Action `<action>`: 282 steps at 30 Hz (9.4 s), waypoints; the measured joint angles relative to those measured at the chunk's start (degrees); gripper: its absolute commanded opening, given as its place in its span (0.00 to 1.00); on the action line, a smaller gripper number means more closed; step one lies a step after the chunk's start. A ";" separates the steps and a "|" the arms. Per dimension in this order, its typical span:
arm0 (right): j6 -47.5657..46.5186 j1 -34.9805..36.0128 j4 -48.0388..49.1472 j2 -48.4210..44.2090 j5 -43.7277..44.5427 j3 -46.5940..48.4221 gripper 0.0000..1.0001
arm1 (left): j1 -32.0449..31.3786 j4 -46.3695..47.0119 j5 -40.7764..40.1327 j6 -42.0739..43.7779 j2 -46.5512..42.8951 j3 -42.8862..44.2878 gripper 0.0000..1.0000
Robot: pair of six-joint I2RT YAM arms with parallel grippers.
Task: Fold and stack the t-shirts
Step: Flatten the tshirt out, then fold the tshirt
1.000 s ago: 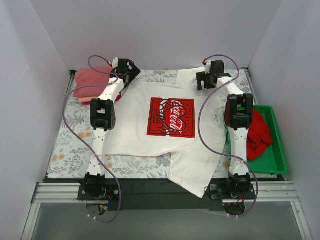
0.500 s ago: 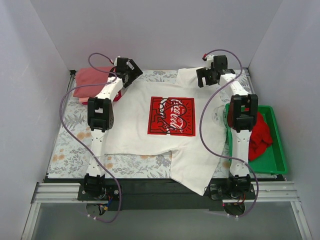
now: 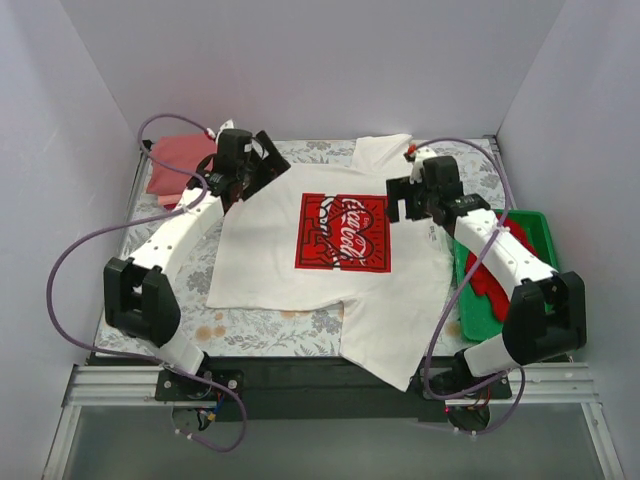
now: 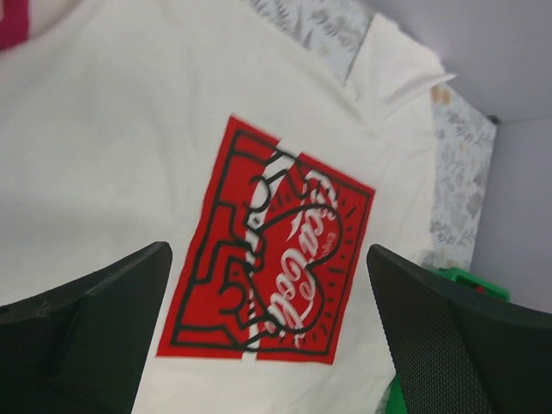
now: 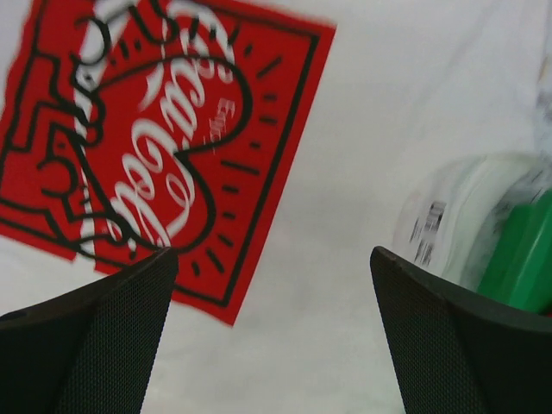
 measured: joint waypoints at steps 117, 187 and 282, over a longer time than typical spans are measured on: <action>32.09 65.05 -26.10 -16.20 7.34 -33.94 0.52 | 8.87 -22.82 -17.59 -31.01 -31.85 -53.16 0.00; 12.98 23.93 -31.34 -18.78 15.23 -4.26 0.01 | 8.87 -24.24 -17.62 -31.21 -14.97 -30.97 0.00; 4.35 6.71 -7.32 36.65 2.01 26.21 0.31 | 12.17 -4.57 -6.25 -17.25 1.64 -27.98 0.63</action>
